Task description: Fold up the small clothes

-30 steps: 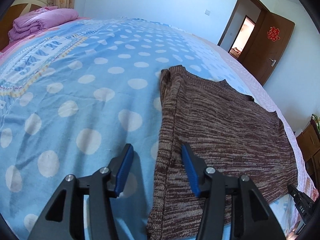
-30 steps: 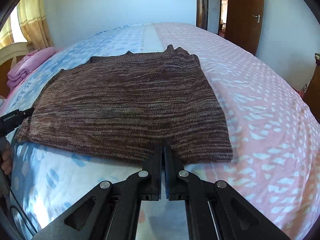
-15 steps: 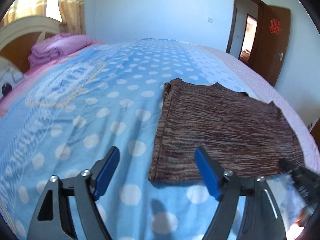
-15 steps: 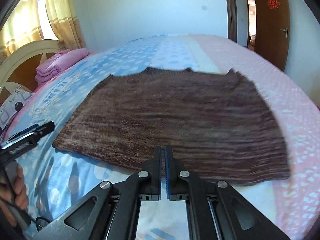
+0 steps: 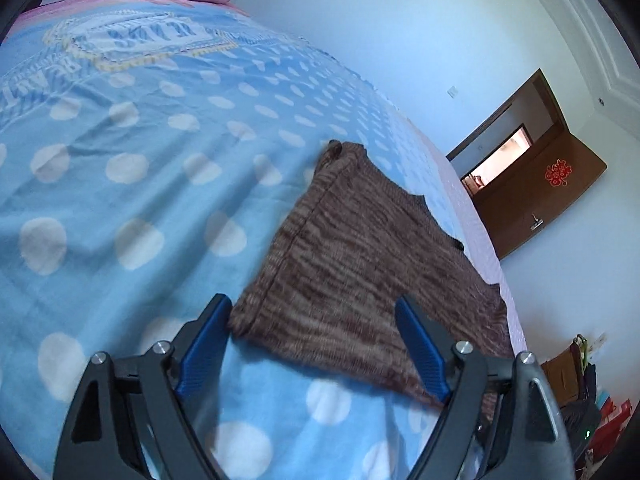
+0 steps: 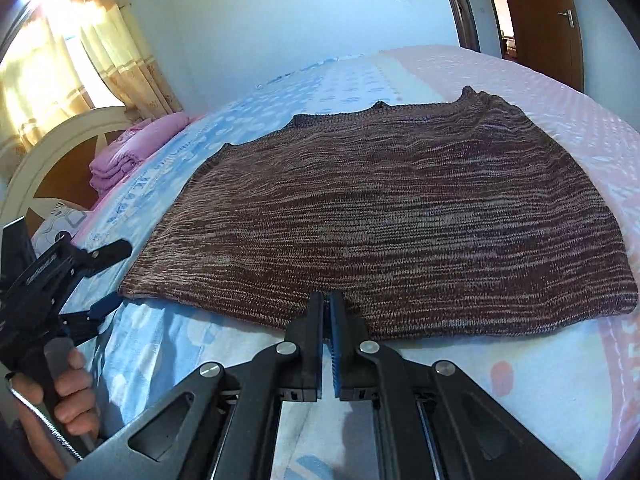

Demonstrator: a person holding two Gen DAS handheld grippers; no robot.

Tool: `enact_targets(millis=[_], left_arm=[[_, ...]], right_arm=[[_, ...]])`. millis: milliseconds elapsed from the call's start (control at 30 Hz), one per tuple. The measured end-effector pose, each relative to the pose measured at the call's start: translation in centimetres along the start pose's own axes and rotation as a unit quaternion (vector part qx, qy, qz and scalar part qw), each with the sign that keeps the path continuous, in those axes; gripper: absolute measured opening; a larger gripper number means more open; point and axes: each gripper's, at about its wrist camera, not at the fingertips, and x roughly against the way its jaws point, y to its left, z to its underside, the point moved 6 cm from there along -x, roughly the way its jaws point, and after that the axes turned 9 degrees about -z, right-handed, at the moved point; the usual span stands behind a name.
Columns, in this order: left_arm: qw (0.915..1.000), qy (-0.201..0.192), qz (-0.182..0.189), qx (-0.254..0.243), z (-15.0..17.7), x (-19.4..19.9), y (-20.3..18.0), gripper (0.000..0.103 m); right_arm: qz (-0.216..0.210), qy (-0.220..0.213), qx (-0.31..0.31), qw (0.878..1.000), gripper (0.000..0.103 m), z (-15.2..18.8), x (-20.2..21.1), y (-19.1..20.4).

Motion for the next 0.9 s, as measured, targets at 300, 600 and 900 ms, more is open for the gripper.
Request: enact_targets(millis=[300,600,900], left_arm=[[0.9998,-0.012,0.002,-0.017,0.2,-0.8,-0.6,0.044],[0.9989,-0.011,0.041,0.021,0.3,-0.9,0.3,0.044],[0.9976,-0.015,0.059,0.031,0.3,-0.9,0.5,0.044]], right_arm=[[0.002,0.000,0.002,1.000,0.003,0.1,0.1,0.2],[0.000,0.036,0.040,0.999,0.027,-4.5,-0.4,3.0],[-0.065,0.064,0.105,0.990,0.069,-13.1,-10.0,12.0]])
